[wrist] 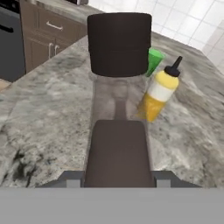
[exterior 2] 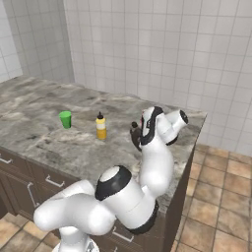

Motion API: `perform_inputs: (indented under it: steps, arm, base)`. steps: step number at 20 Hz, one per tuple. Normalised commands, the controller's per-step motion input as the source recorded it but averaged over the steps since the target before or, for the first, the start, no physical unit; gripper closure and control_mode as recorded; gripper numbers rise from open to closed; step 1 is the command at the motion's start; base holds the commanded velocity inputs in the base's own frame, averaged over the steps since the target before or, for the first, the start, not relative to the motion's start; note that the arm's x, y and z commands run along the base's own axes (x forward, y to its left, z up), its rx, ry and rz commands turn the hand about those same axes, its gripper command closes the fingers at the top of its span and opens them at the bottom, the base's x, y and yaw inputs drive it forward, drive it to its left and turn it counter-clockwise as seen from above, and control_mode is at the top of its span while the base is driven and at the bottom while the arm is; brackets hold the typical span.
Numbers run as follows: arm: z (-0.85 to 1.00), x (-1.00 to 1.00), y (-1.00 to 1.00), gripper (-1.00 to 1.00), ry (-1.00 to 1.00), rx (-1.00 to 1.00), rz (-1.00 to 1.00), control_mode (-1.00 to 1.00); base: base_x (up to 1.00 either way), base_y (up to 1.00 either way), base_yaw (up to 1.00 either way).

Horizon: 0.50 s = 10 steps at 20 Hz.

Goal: Move the mustard and syrup bottle from the cabinet to the dining counter.

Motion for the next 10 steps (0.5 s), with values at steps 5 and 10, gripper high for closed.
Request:
perform_inputs:
  steps: [5,10]
  arm:
    - [-0.41,0.52,-0.11,1.00,0.06,0.07,0.00,-1.00]
    - [-0.47,0.49,-0.15,1.00,0.07,0.06,0.00,-1.00]
  base:
    - [0.00,0.00,0.00]
    - [0.00,0.00,0.00]
